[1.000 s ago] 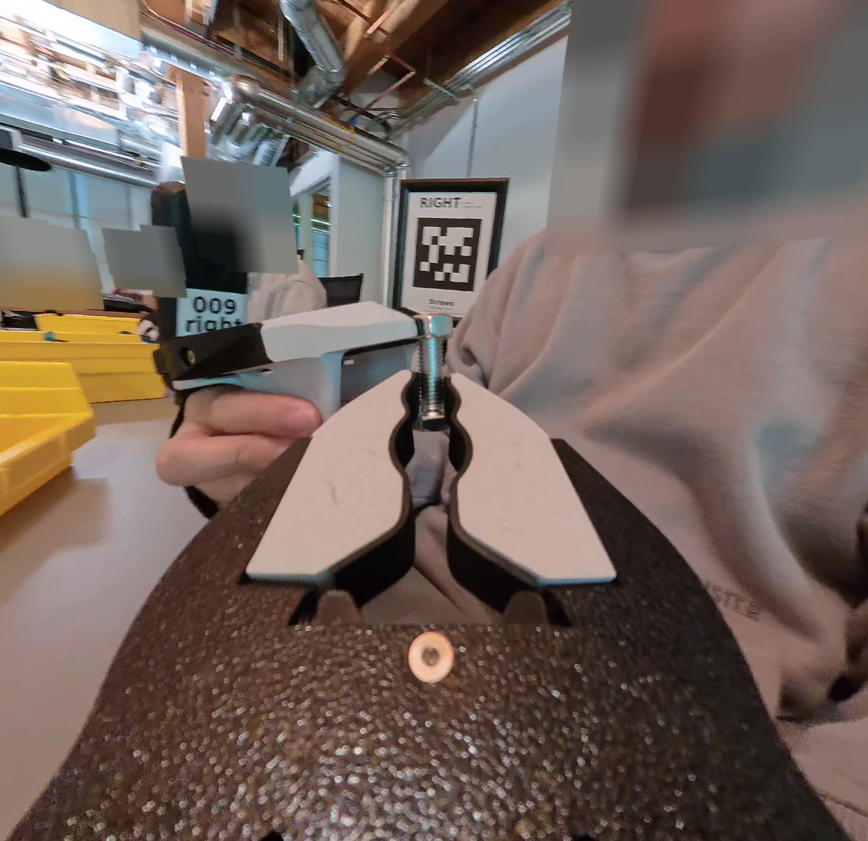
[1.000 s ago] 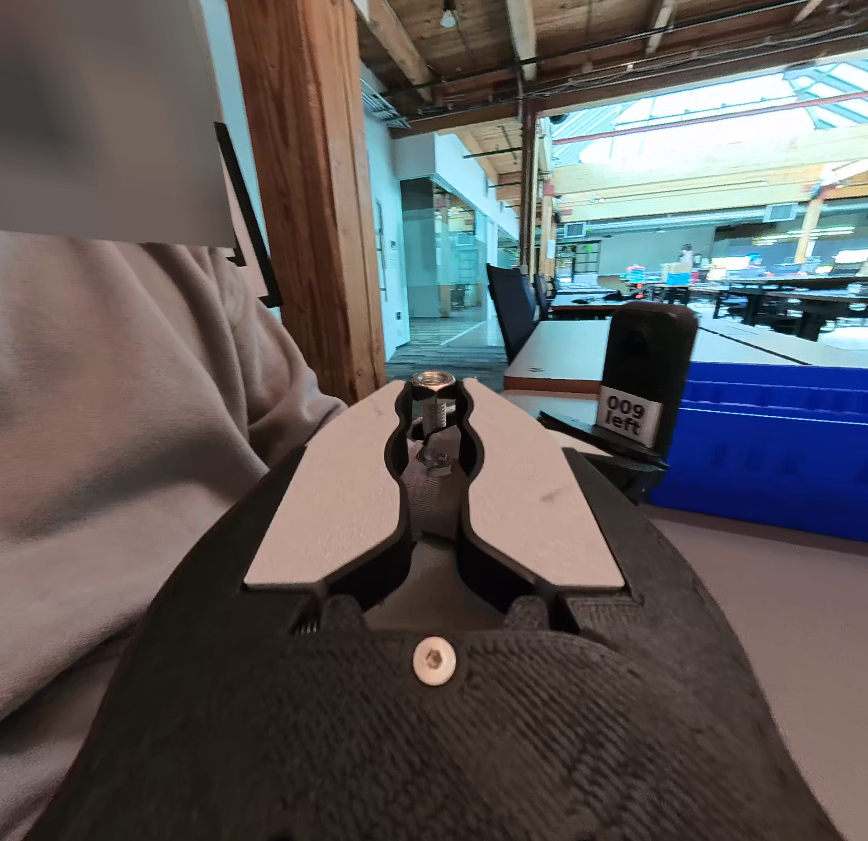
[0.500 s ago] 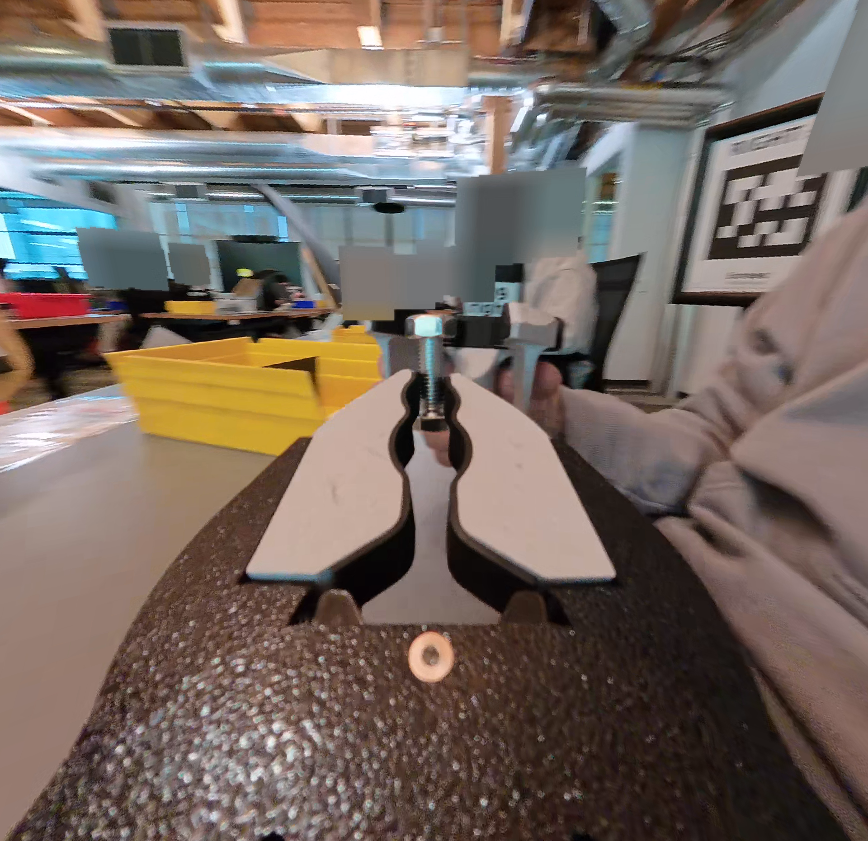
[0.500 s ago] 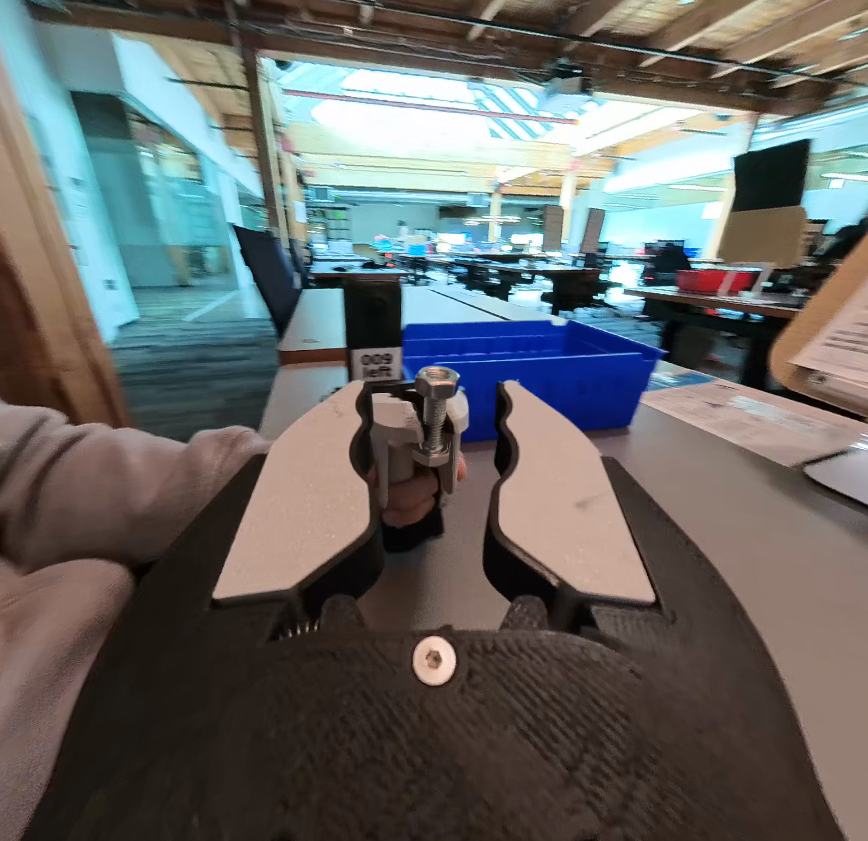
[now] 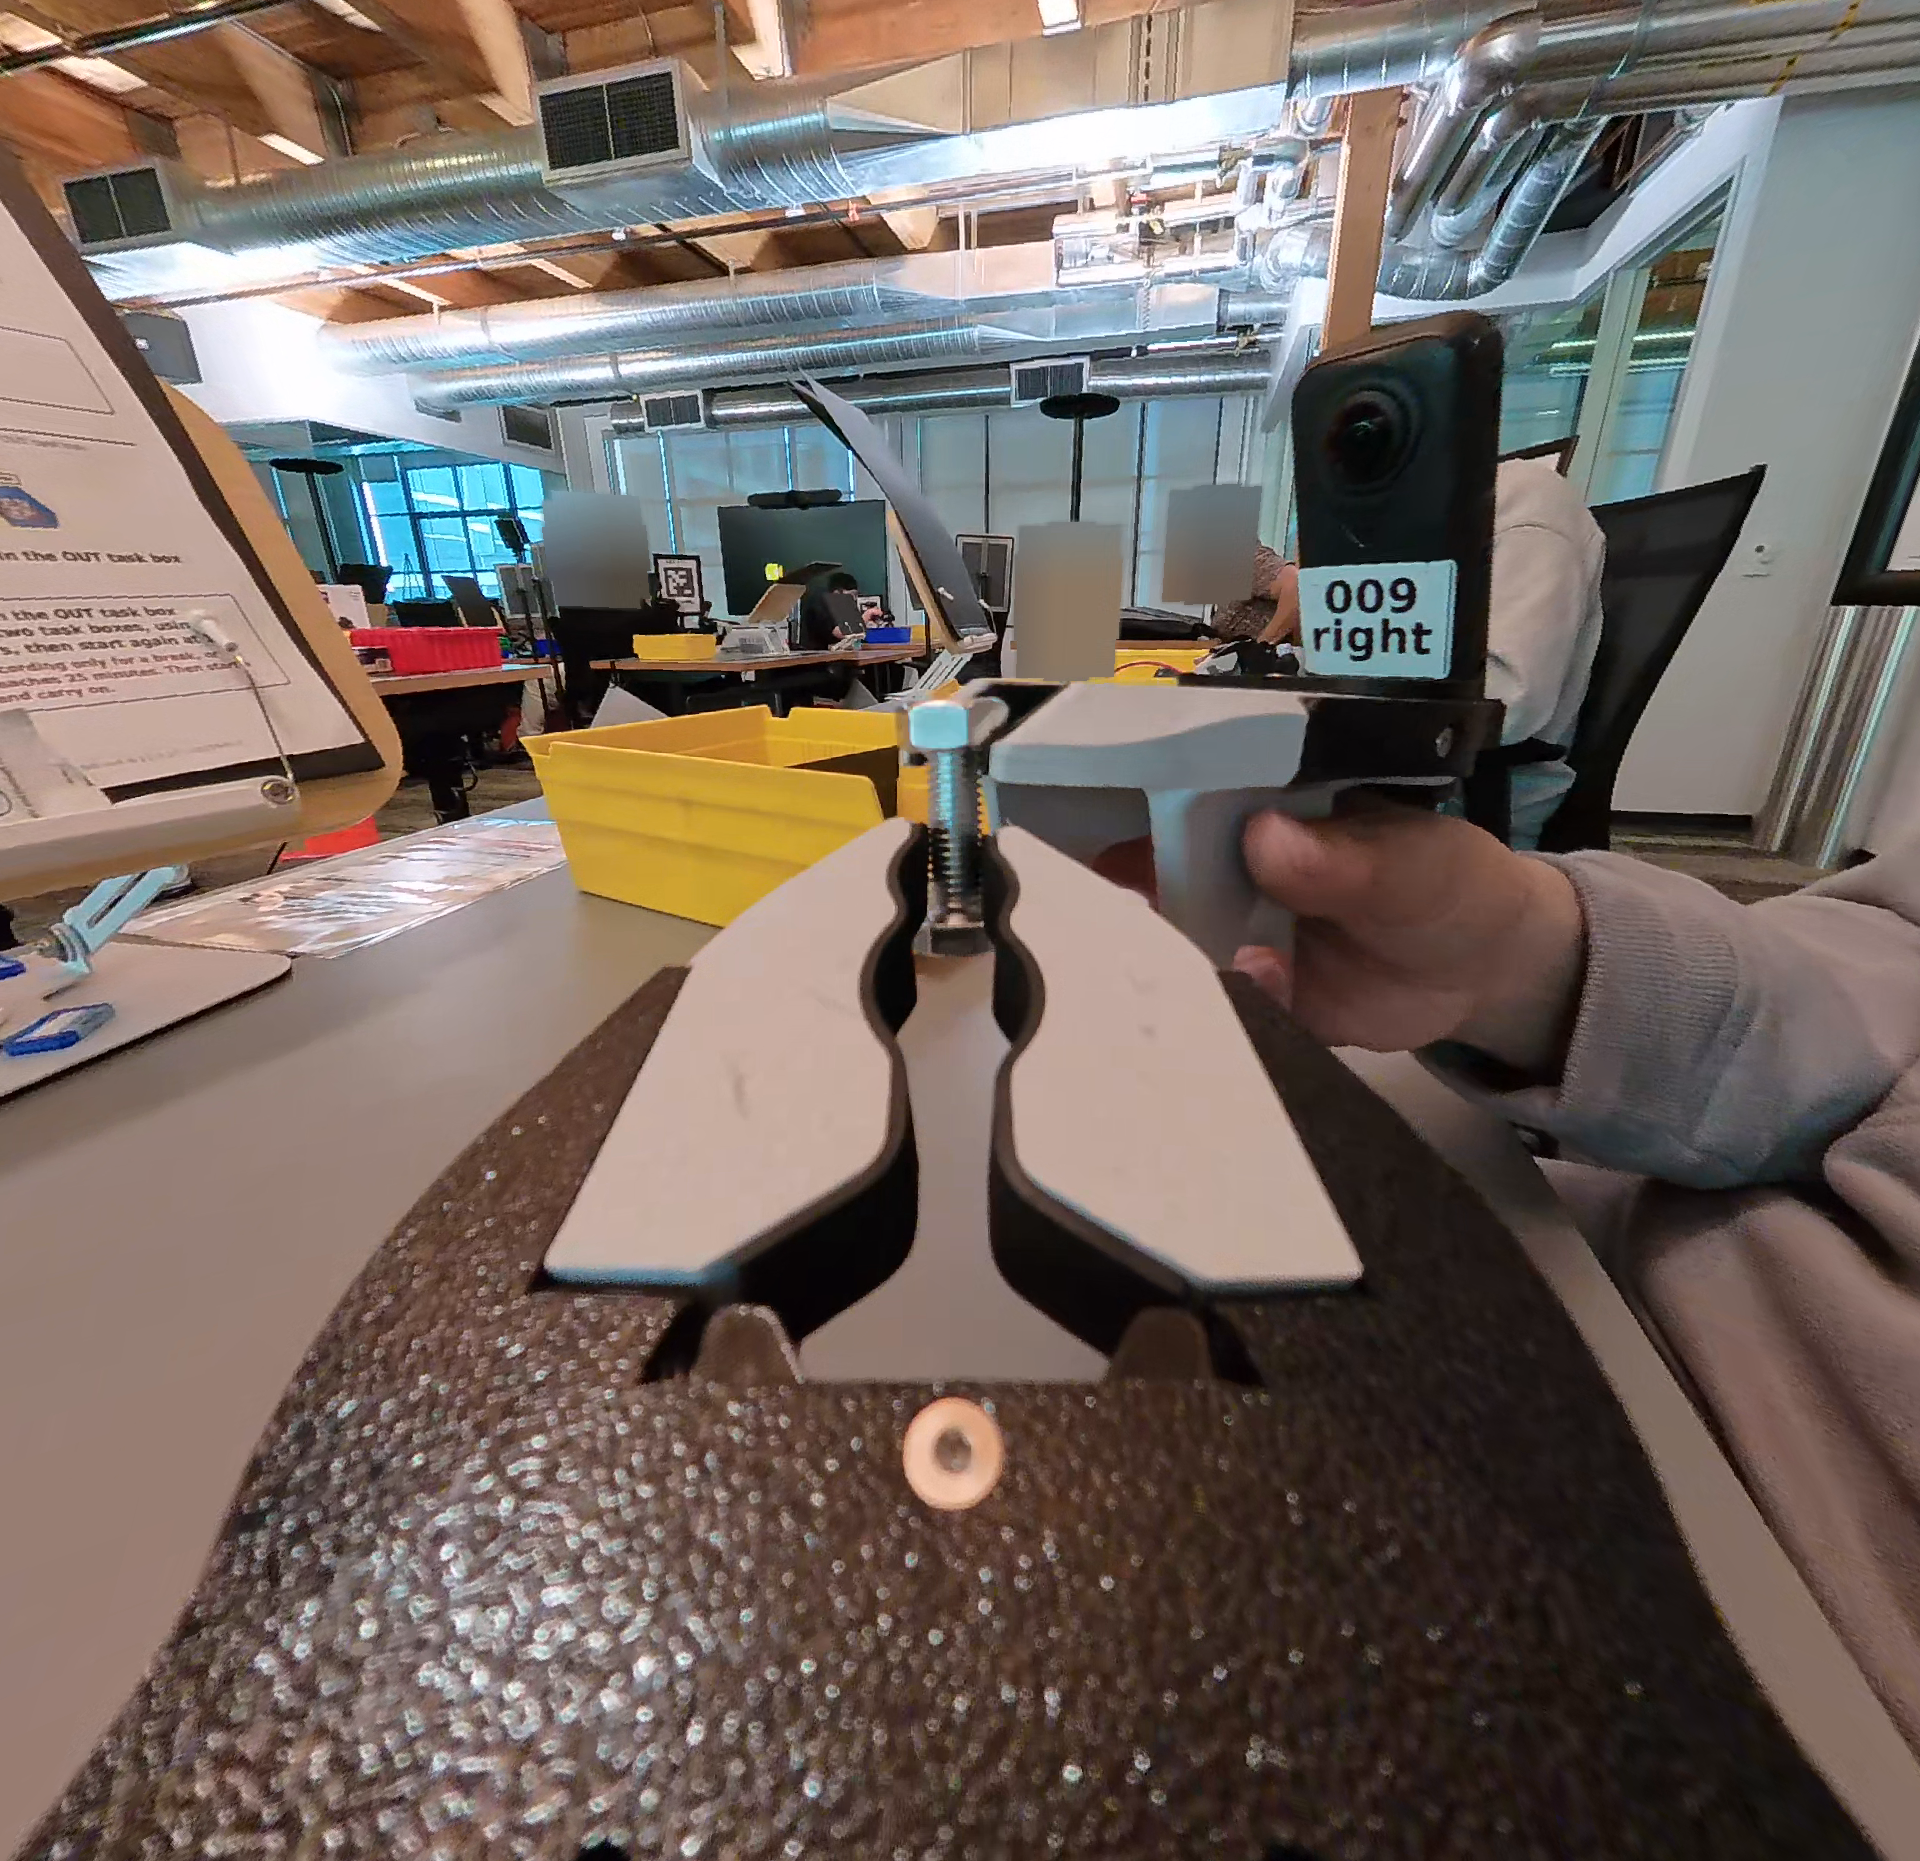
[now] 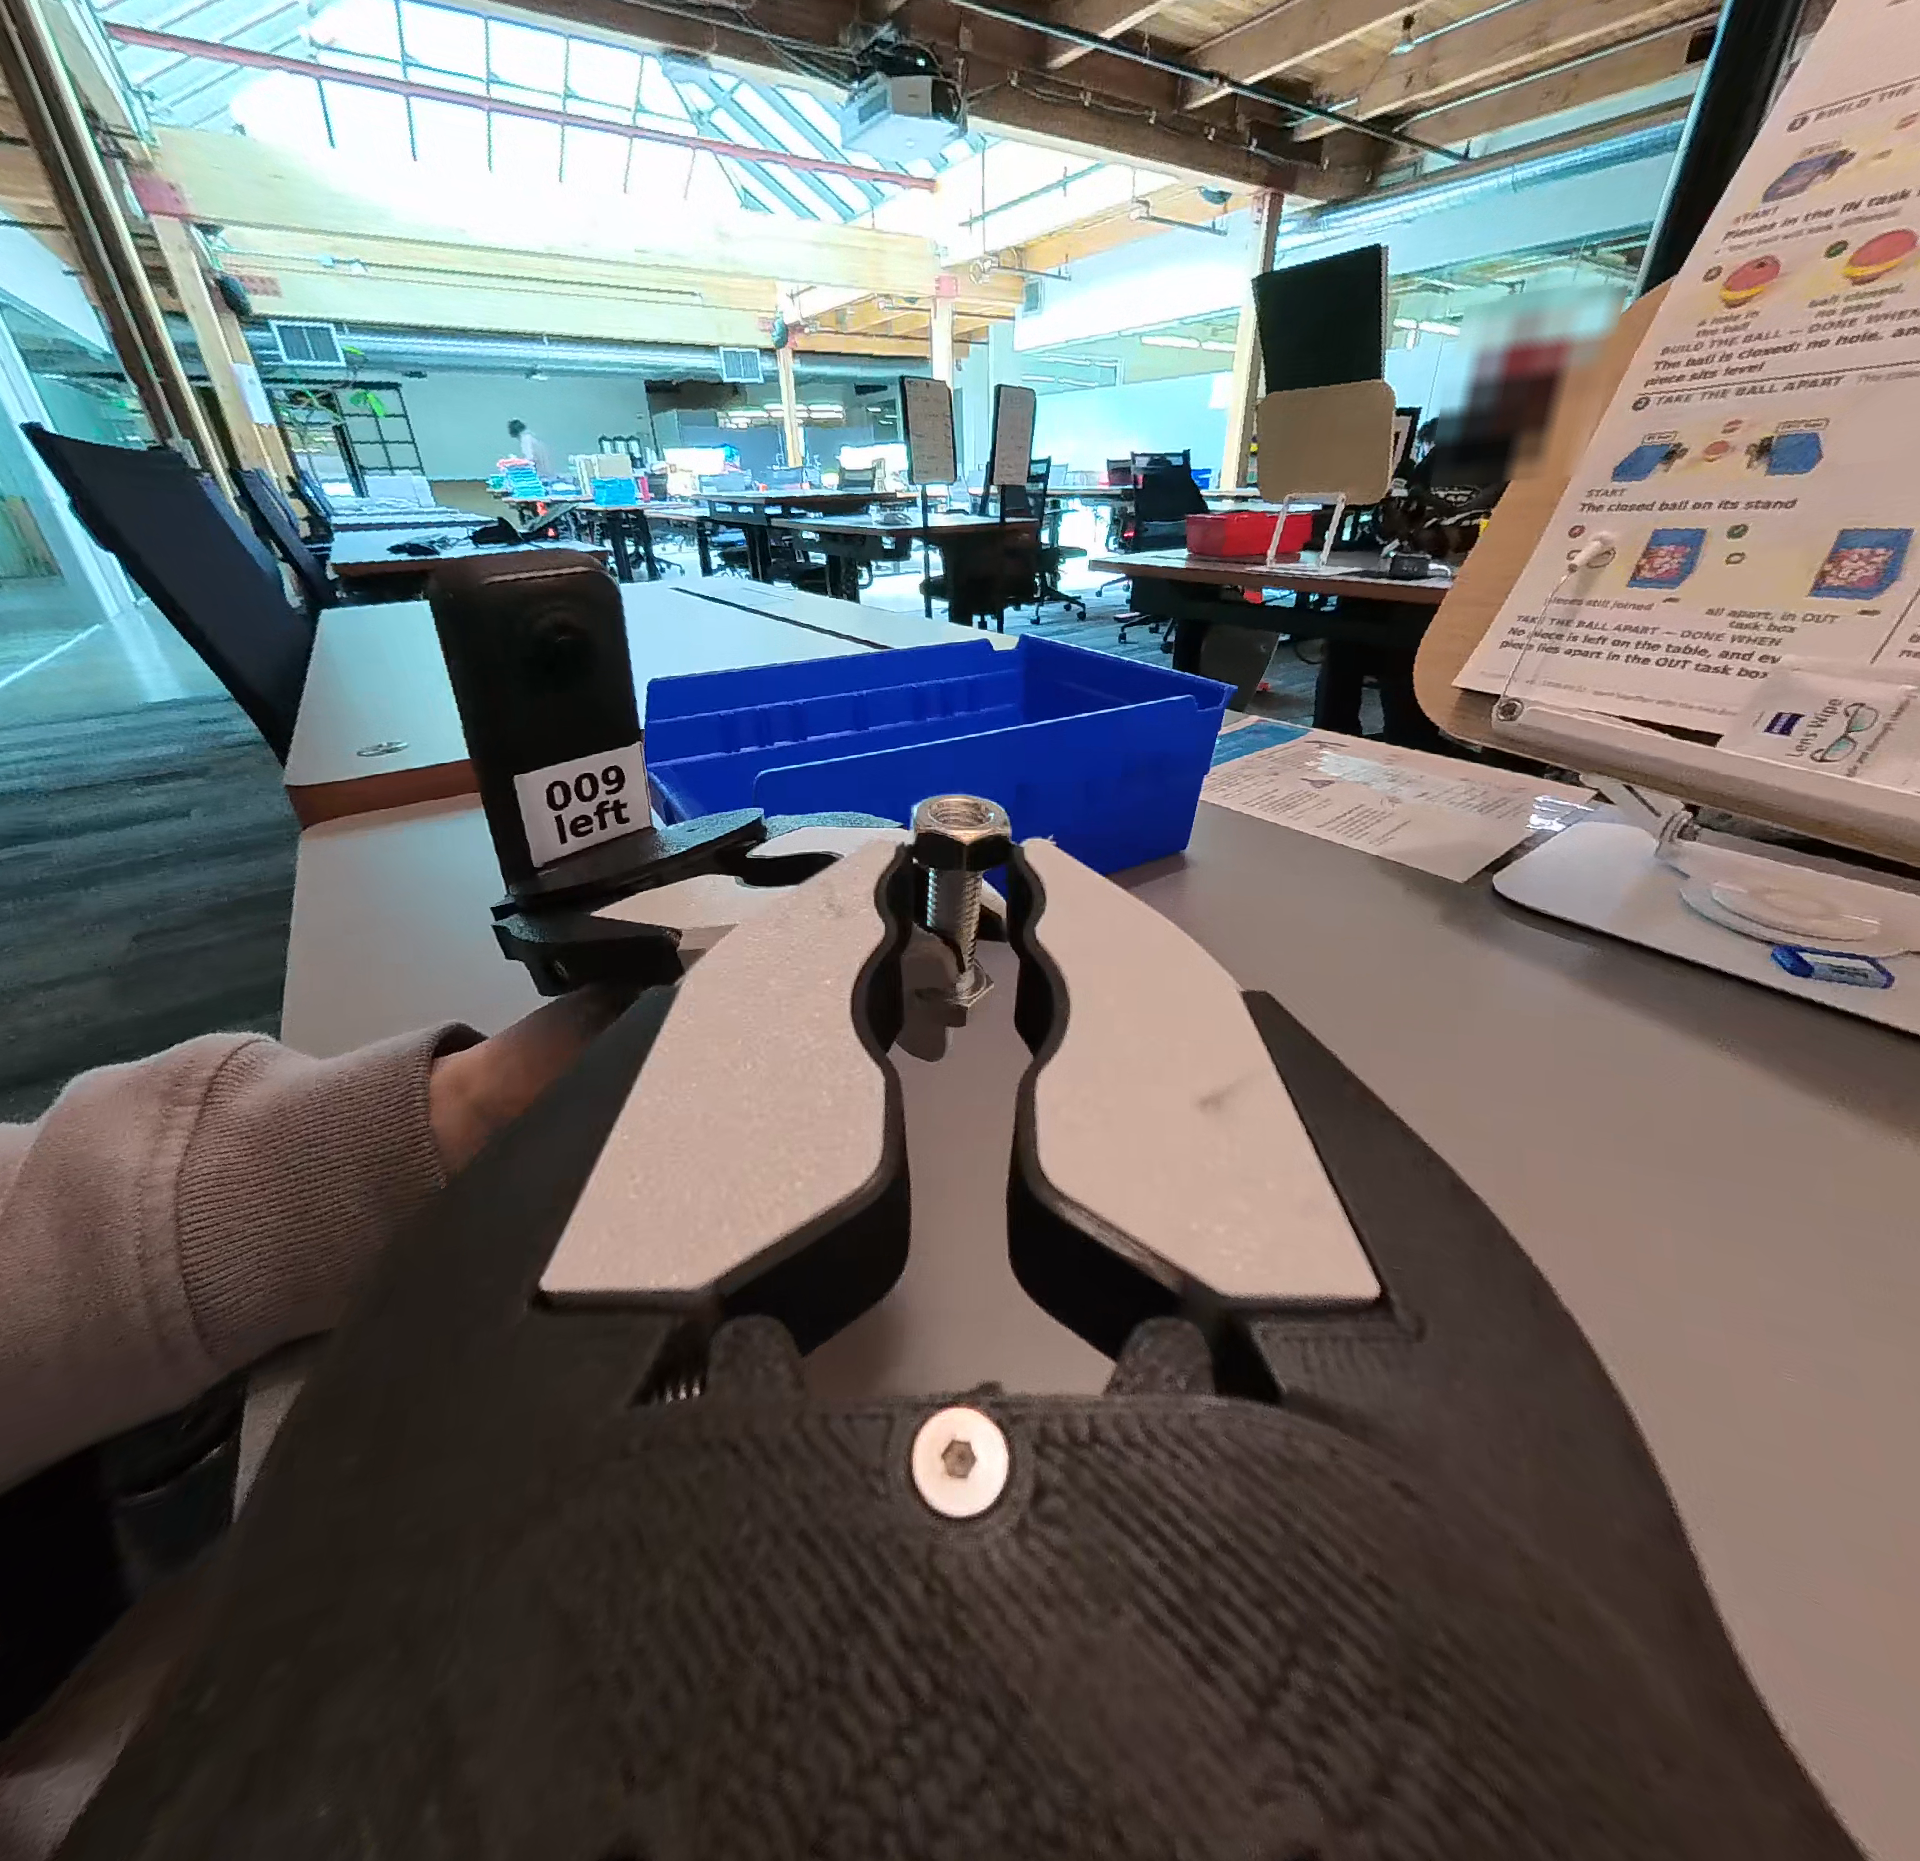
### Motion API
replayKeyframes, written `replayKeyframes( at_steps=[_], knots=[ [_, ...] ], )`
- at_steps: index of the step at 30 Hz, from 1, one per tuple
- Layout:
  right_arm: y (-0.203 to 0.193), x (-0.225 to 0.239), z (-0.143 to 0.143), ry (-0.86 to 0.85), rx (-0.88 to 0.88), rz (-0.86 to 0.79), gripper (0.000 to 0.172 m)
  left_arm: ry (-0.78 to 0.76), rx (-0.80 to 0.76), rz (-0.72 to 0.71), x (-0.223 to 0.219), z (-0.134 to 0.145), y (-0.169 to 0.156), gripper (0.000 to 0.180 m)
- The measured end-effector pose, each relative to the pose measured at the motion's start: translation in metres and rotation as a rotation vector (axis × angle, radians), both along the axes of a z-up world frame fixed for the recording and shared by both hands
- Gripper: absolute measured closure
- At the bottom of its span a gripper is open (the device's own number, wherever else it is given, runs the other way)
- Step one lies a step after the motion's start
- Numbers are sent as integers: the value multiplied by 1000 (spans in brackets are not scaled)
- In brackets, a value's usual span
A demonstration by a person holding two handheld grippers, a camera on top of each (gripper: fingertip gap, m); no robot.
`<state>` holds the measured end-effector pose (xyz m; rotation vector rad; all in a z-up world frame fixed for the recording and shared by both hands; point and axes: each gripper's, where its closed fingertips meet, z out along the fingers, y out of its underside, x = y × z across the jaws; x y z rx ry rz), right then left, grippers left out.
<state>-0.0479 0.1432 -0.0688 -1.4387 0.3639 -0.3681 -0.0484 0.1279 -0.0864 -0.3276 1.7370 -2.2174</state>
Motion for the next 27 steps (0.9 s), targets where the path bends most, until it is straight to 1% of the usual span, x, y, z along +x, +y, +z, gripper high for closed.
replayKeyframes(
  at_steps=[5, 9, 13, 18, 24, 27],
  knots=[
    [-1, -1, -1, 7, -2, 51, 156, -1, 10, -2, -1, -1, -1, 172],
    [-3, -7, 1, -1, 25, 157, 156, 3, -12, -64, -7, 1, -4, 172],
    [-8, -21, 7, -10, 75, 317, 156, 31, -74, -232, -24, 8, -9, 172],
    [-15, -47, 14, -73, 99, 504, 156, 51, -119, -463, -51, 15, -15, 172],
    [-19, -72, 17, -65, 148, 701, 156, 106, -133, -709, -78, 18, -17, 172],
    [-22, -87, 18, -68, 153, 801, 156, 110, -115, -821, -93, 17, -19, 172]
  ],
)
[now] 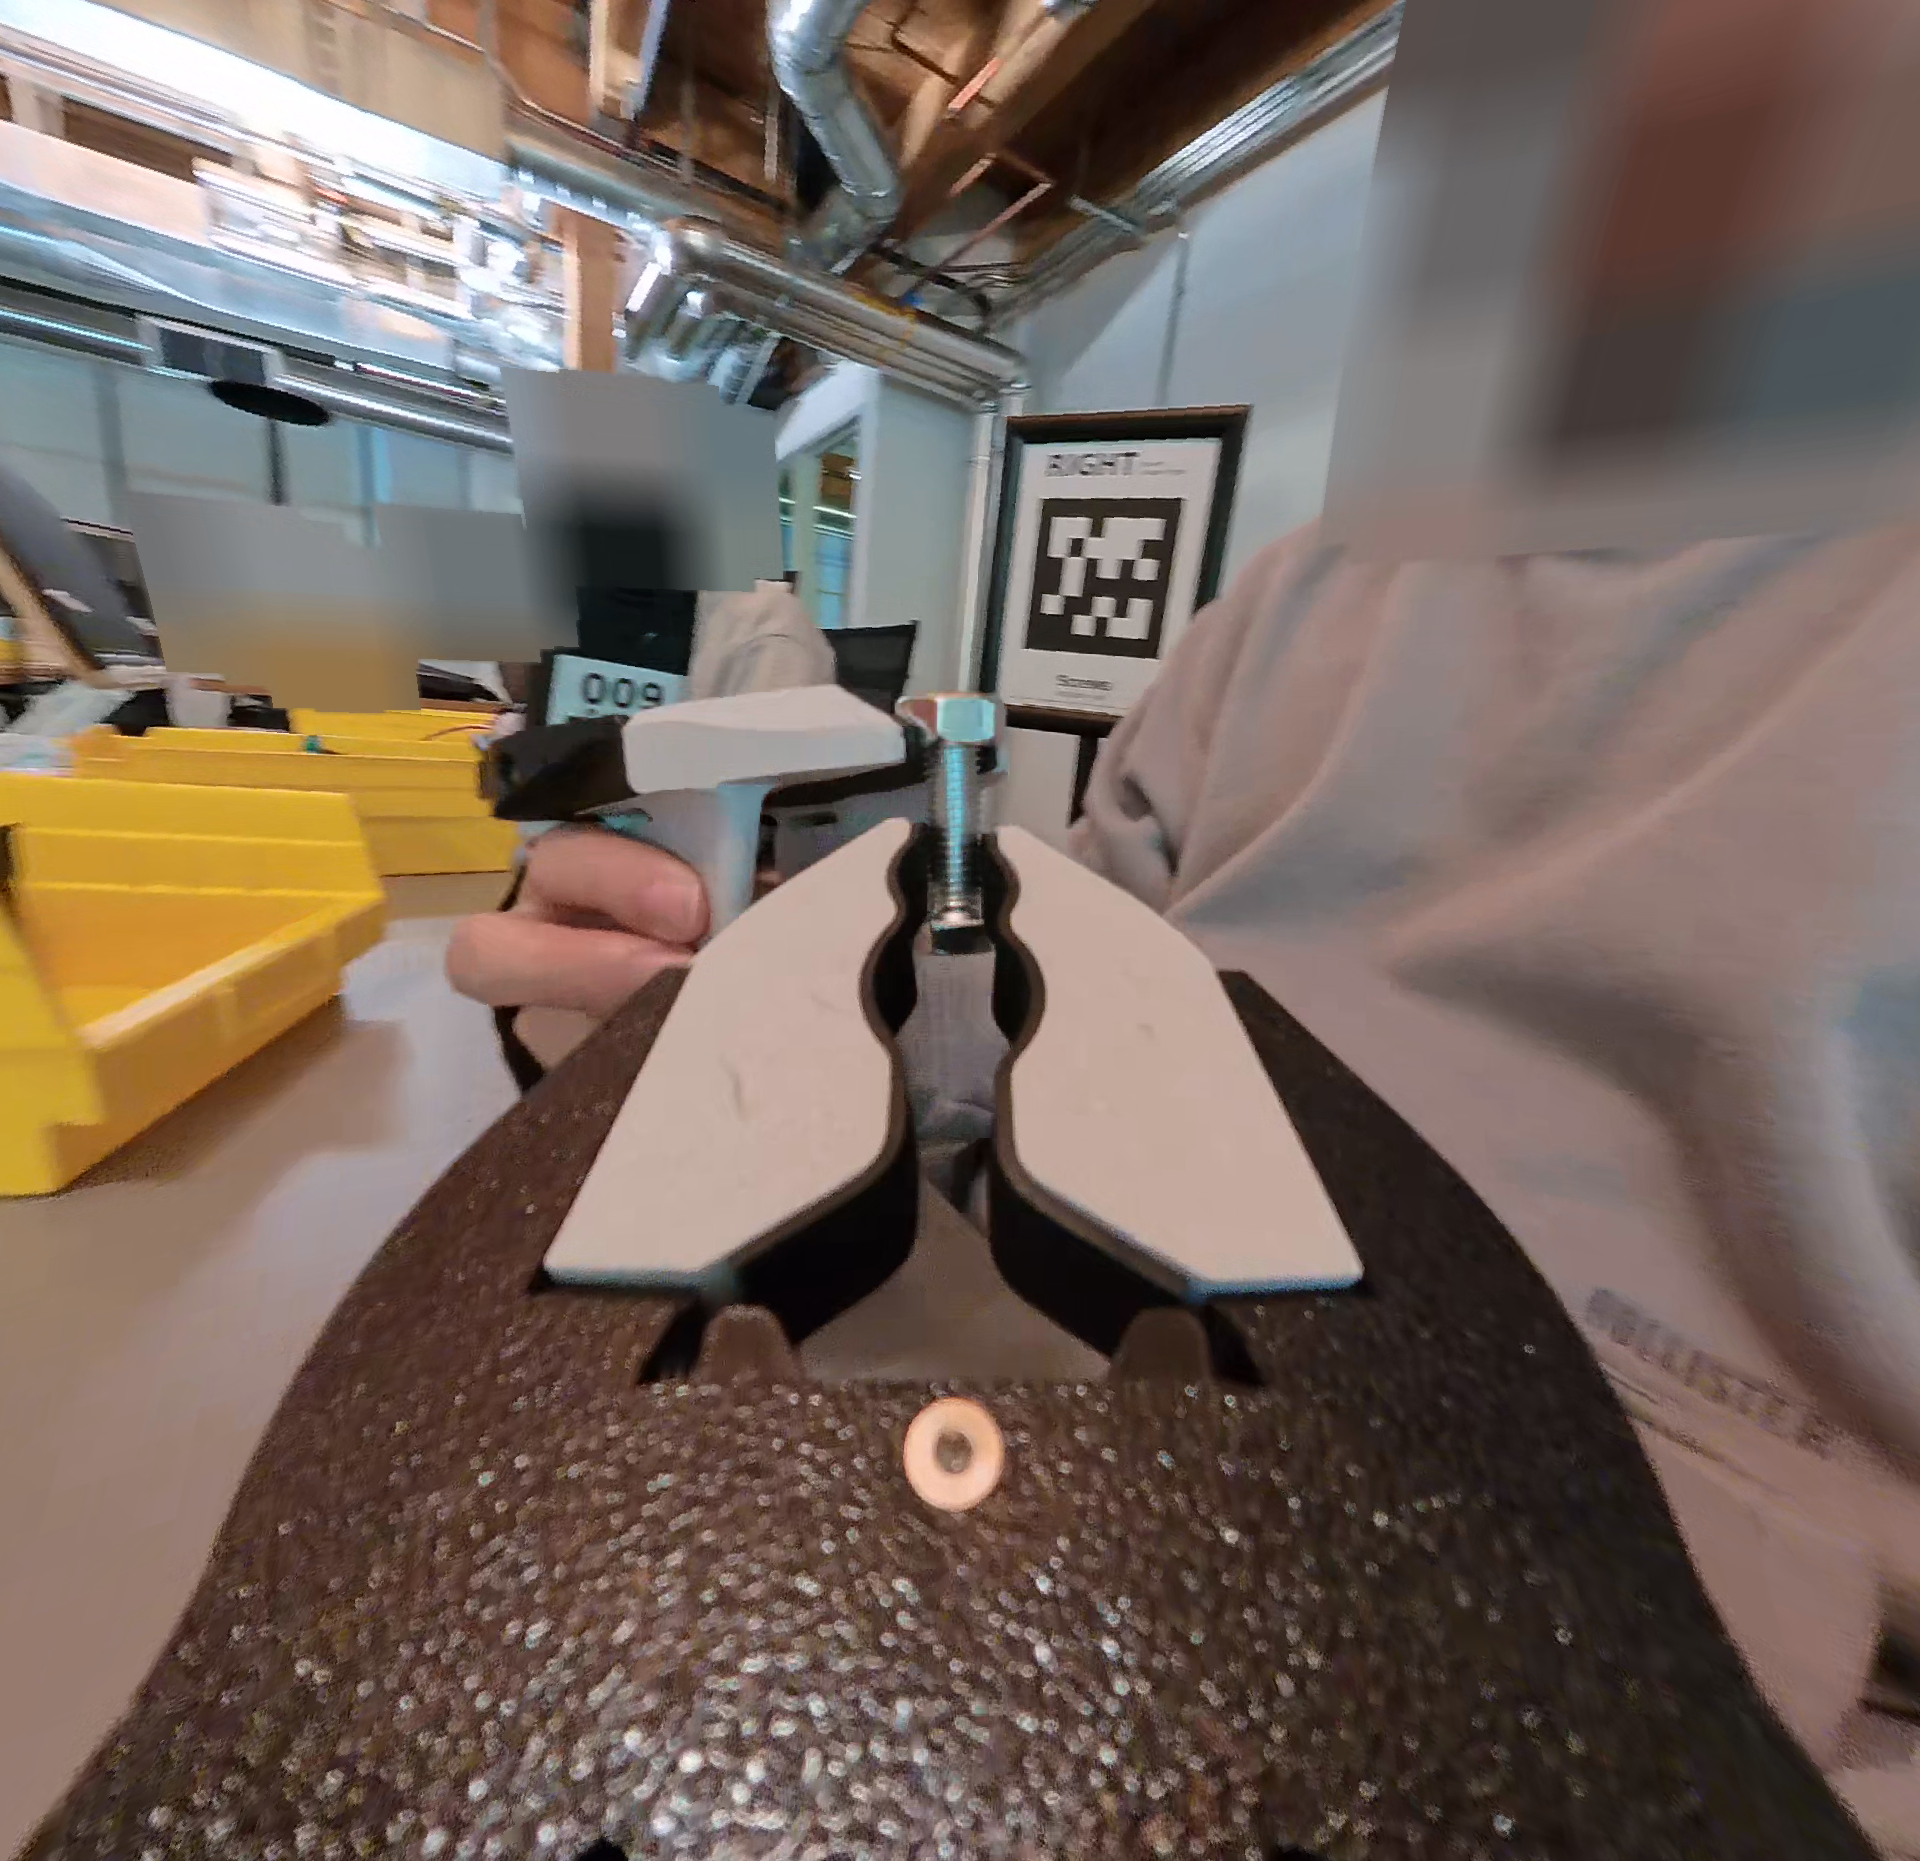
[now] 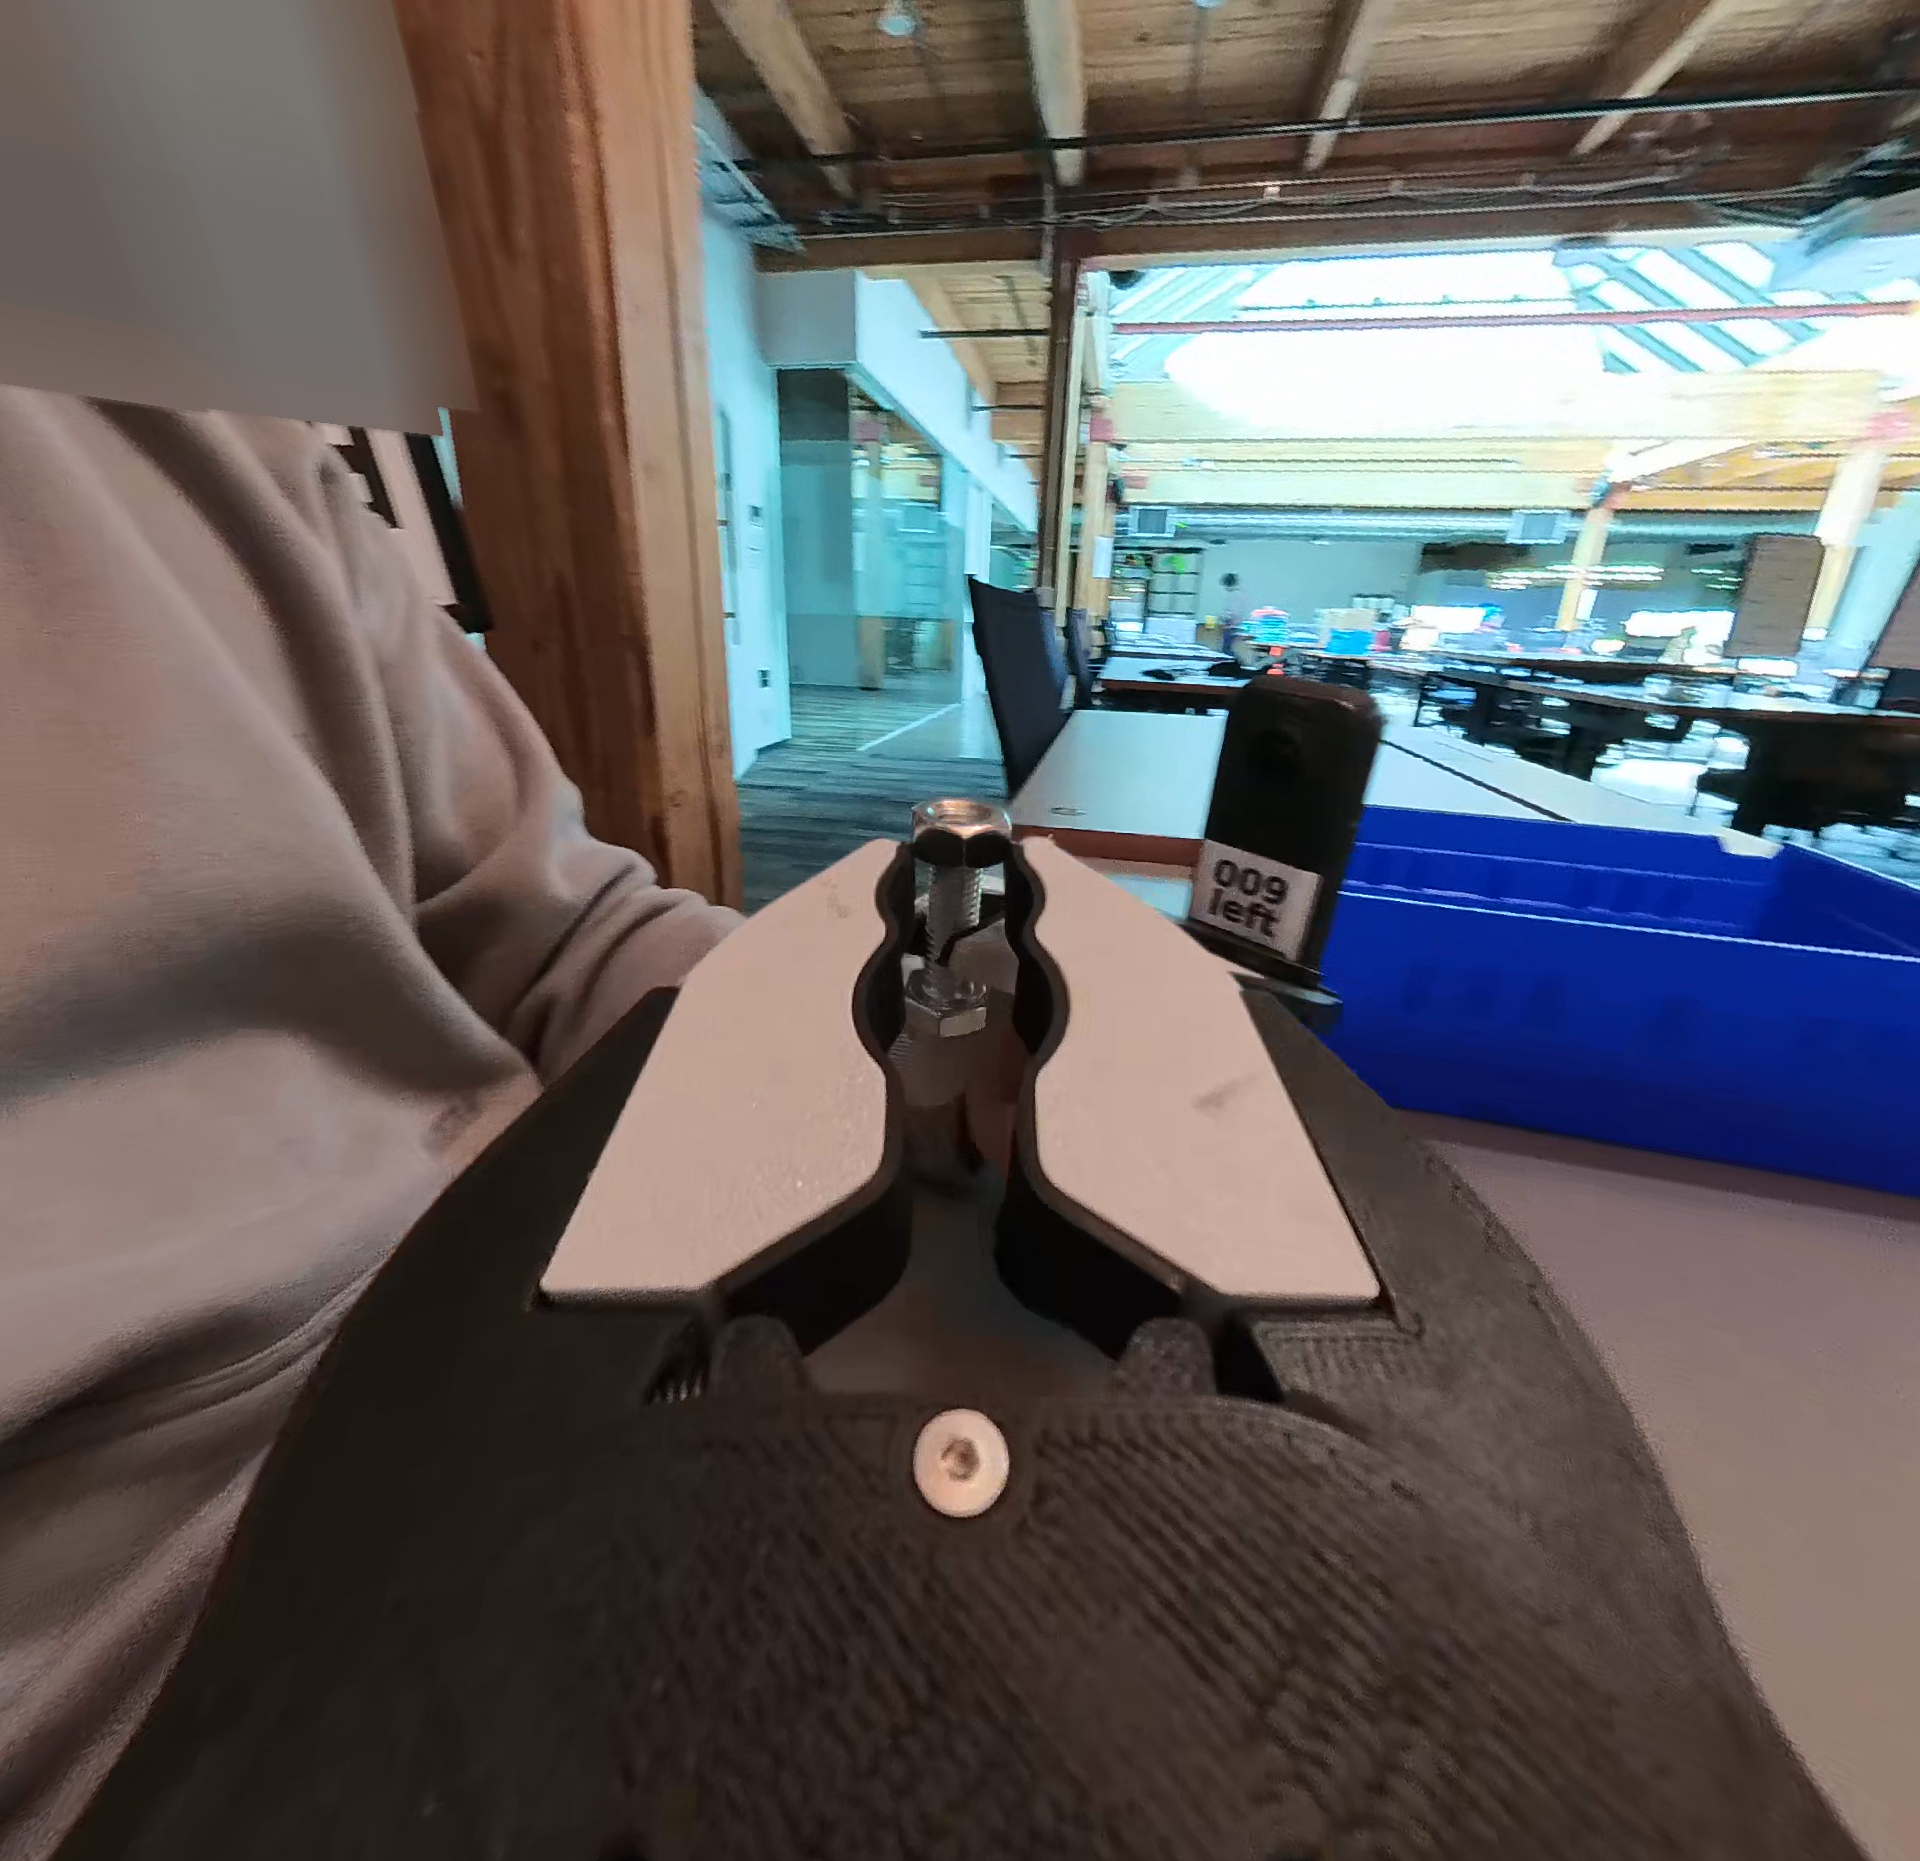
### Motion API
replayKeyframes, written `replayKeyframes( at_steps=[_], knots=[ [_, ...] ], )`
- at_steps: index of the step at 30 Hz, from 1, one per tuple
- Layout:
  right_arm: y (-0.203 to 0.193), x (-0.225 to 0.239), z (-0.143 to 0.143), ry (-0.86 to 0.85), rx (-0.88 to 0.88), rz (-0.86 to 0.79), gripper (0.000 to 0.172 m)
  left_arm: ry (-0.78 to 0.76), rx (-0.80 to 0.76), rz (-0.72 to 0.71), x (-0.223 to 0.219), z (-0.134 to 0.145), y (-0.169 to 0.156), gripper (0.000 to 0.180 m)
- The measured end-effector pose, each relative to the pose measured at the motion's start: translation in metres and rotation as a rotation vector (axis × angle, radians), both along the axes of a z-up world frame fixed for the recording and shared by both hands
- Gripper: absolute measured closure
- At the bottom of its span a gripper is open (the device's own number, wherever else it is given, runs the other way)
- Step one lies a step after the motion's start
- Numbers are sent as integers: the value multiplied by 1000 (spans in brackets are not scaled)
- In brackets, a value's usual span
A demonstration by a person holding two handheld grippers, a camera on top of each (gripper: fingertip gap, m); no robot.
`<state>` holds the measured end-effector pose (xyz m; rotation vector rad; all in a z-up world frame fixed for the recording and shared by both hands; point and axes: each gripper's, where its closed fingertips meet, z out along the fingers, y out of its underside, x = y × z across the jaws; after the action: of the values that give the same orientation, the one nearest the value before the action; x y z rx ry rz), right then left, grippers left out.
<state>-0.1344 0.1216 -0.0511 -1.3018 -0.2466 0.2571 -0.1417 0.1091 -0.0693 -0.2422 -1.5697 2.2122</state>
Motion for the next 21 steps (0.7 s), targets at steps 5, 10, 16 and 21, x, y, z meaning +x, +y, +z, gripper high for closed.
replayKeyframes(
  at_steps=[5, 10, 16, 21],
  knots=[
    [-11, -1, 15, 72, 84, 62, 155, -66, 111, -43, -13, -16, -14, 172],
    [-38, 85, 23, 165, 18, -511, 156, -92, 71, 161, 11, -12, -10, 172],
    [-193, 196, -18, 113, -436, -1442, 155, -42, 83, 441, 53, -14, -1, 172],
    [-275, 227, -74, 100, -998, -1590, 155, -16, 95, 536, 68, -16, 4, 172]
  ],
)
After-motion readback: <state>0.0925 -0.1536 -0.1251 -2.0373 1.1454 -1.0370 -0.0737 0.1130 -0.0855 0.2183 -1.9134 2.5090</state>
